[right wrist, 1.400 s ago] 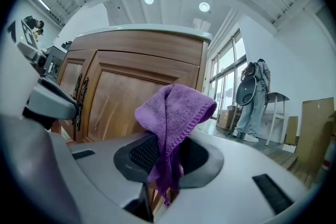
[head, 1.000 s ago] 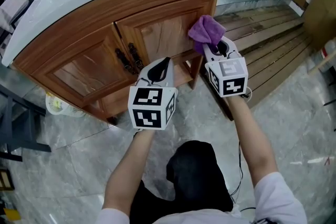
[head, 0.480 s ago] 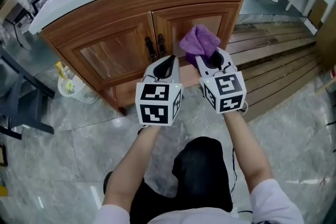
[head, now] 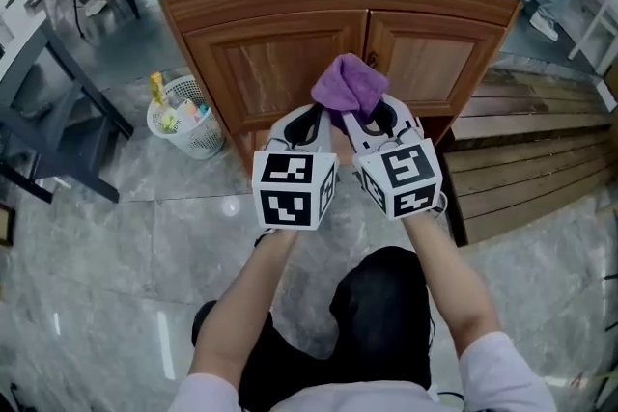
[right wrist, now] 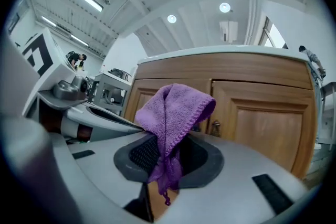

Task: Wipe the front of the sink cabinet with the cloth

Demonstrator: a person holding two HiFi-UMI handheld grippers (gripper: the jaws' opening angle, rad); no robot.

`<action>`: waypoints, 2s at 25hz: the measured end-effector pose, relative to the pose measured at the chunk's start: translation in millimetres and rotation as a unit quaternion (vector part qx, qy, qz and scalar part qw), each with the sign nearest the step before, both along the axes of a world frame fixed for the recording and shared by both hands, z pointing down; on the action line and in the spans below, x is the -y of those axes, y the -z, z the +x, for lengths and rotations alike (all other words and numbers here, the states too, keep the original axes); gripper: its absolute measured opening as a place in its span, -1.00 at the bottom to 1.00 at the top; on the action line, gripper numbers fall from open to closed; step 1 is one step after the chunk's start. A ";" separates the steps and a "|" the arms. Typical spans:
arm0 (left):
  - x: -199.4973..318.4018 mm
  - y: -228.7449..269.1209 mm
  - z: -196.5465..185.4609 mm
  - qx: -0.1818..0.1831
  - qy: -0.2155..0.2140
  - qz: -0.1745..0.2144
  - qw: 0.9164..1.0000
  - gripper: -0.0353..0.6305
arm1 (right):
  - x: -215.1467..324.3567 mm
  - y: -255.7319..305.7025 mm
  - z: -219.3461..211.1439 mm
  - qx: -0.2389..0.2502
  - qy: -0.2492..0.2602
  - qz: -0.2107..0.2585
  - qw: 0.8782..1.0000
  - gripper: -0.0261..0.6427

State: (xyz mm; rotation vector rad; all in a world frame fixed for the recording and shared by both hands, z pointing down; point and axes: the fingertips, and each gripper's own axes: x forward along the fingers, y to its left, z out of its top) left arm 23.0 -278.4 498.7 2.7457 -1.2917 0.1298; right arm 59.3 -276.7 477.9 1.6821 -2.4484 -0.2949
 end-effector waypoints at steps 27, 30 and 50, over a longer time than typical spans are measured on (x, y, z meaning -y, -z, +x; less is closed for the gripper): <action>11.5 -58.7 -197.2 0.019 0.192 -0.044 0.980 -0.88 | 66.5 -87.6 -217.0 -0.016 0.182 -0.022 0.983 -0.69; 12.8 -60.1 -191.0 0.015 0.187 -0.045 0.981 -0.88 | 66.5 -92.1 -214.0 -0.019 0.182 -0.026 0.983 -0.69; 16.1 -52.1 -108.6 0.006 0.102 -0.042 0.994 -0.88 | 56.4 -87.1 -115.2 -0.051 0.112 -0.022 0.992 -0.69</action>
